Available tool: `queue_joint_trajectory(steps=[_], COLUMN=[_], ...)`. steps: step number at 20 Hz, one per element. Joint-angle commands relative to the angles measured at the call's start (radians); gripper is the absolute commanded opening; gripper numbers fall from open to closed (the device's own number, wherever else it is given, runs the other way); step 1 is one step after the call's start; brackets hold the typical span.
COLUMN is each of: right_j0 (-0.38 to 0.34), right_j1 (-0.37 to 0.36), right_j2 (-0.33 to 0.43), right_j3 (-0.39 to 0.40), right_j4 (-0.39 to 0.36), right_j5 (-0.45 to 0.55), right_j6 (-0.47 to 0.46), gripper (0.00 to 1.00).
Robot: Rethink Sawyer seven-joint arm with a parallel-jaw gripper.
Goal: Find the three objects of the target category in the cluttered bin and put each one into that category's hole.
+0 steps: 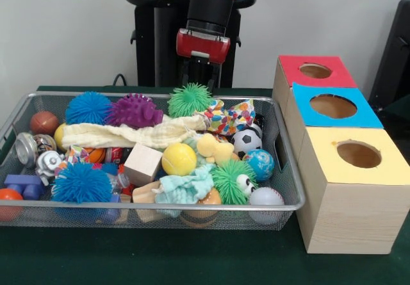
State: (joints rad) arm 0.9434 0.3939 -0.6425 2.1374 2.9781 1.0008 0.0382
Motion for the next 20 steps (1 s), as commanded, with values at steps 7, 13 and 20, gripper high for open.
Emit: queue_joint_trajectory(steps=[7, 13, 20], right_j0=[-0.011, -0.028, -0.028], right_j1=[0.035, 0.009, -0.006], right_j2=[0.025, 0.016, 0.007], right_j3=[-0.152, -0.159, -0.189], right_j4=[0.003, 0.006, 0.017], right_j5=[0.064, 0.071, 0.038], right_j6=[-0.028, -0.024, -0.004], gripper=[1.00, 1.00, 1.00])
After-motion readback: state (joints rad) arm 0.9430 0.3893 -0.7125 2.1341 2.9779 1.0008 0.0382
